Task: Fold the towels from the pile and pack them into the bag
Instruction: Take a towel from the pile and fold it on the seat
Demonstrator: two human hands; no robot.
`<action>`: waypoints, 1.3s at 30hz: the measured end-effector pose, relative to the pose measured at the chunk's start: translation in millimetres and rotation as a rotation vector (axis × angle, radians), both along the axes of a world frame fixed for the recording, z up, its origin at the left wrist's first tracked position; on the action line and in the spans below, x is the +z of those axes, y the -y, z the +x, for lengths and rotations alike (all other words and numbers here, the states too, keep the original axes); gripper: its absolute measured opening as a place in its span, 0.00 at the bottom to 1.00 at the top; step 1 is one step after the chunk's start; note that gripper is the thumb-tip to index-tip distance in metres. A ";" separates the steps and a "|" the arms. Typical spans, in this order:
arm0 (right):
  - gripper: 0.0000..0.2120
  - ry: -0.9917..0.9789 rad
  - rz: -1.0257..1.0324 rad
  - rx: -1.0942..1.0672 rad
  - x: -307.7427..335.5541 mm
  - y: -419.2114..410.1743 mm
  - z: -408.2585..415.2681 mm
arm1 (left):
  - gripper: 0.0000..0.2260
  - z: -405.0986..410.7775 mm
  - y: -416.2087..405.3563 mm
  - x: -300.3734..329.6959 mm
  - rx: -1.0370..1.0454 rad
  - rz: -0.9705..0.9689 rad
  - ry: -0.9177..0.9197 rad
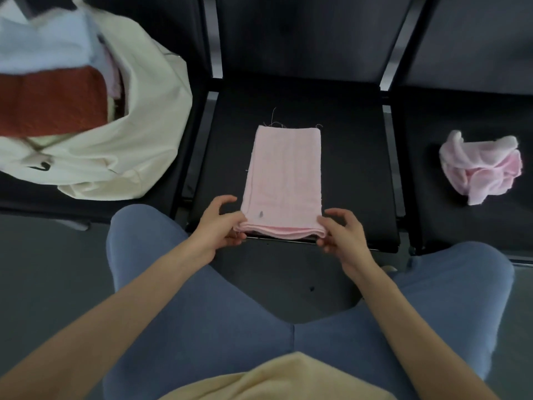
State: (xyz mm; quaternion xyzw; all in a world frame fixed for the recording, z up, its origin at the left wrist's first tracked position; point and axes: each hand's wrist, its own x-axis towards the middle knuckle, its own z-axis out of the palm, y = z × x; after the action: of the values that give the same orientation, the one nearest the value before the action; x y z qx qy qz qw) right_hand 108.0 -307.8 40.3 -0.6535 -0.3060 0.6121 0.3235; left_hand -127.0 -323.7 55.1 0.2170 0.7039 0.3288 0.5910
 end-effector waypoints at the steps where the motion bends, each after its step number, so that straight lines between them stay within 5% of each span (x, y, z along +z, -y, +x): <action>1: 0.09 -0.066 -0.004 -0.027 1.1 -2.8 1.6 | 0.11 0.9 -3.3 5.2 0.023 0.017 0.076; 5: 0.05 -0.394 -0.093 -0.211 8.5 -22.6 -0.3 | 0.08 4.3 -28.6 16.1 0.246 0.016 0.474; 9: 0.10 -0.615 -0.220 -0.415 5.1 -51.6 -9.7 | 0.16 7.1 -59.1 11.6 0.393 0.024 0.642; 14: 0.18 -0.553 -0.246 -0.528 -12.2 -82.0 -27.8 | 0.16 13.4 -86.9 -9.5 0.448 -0.028 0.564; 17: 0.19 -0.339 -0.121 -0.459 -22.1 -87.5 -34.7 | 0.17 15.6 -94.5 -18.7 0.465 -0.063 0.516; 21: 0.19 0.162 0.158 -0.123 -29.7 -79.0 -35.4 | 0.24 14.3 -91.3 -31.3 0.250 0.111 0.246; 24: 0.17 0.497 0.450 0.308 -31.4 -68.2 -26.6 | 0.17 6.2 -74.6 -37.7 -0.210 0.372 -0.241; 29: 0.31 0.875 0.690 0.985 -42.2 -61.1 -5.2 | 0.16 -11.1 -48.6 -55.4 -0.839 0.706 -0.843; 34: 0.33 1.049 0.734 0.985 -55.1 -62.7 4.1 | 0.19 -17.5 -49.3 -71.2 -1.000 0.724 -1.048; 39: 0.13 0.993 0.777 0.892 -51.8 -66.0 8.5 | 0.10 -14.8 -55.5 -64.2 -0.918 0.743 -0.995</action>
State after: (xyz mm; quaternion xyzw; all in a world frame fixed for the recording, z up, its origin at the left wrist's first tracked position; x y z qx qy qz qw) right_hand 116.5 -241.8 -11.5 -0.5059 -0.8425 0.1682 0.0772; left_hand -141.8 -268.2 -9.1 0.7934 0.5698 0.1292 0.1705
